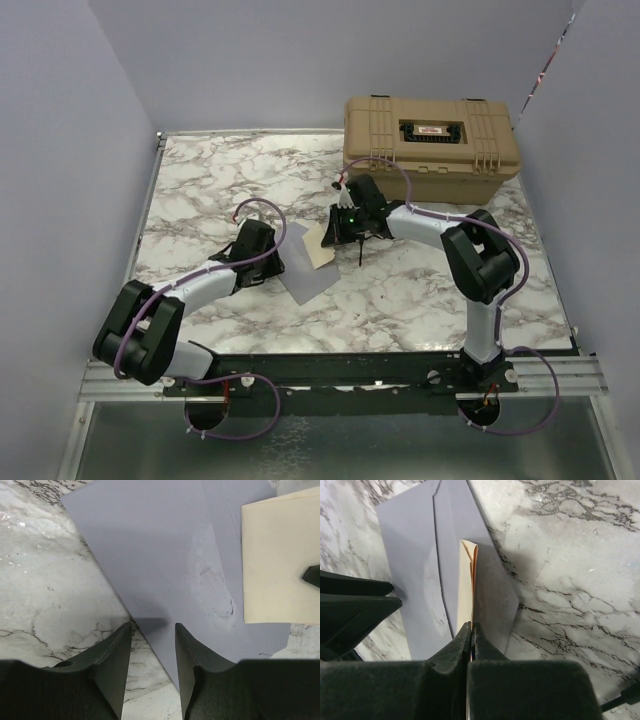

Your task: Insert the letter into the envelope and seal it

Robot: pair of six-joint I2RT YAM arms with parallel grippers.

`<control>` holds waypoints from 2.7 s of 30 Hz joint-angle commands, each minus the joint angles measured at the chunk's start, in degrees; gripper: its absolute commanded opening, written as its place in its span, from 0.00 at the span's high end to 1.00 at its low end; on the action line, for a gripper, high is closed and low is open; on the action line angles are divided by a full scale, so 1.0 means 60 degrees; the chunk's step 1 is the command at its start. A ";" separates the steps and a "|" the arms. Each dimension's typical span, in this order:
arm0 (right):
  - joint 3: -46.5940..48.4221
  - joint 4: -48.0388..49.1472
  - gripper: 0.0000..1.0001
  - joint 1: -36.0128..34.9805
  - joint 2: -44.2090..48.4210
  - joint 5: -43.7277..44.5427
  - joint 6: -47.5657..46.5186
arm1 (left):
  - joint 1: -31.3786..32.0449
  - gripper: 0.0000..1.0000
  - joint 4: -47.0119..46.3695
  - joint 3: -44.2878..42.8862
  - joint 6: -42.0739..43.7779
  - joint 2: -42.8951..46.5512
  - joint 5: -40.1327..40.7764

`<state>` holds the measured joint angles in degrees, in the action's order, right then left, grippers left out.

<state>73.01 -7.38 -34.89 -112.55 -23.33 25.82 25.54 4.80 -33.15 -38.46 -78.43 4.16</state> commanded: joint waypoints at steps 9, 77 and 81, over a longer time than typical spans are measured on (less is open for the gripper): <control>0.0033 0.0206 1.00 -0.0213 -0.0863 -0.1013 -0.0058 | -0.0053 0.58 0.0430 0.0019 0.0207 -0.0942 -0.0689; 0.0993 -0.0397 0.48 -0.0731 0.0262 0.0803 -0.0348 | -0.0748 0.58 -0.0259 -0.0092 -0.0315 -0.0495 -0.1853; 0.1015 -0.0904 0.48 -0.0723 0.1072 0.3011 -0.0888 | -0.0783 0.50 0.0290 -0.0566 -0.0108 0.0149 -0.1416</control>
<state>76.88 -9.52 -38.94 -112.81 -19.88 24.84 21.39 0.16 -34.22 -40.38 -81.62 -7.20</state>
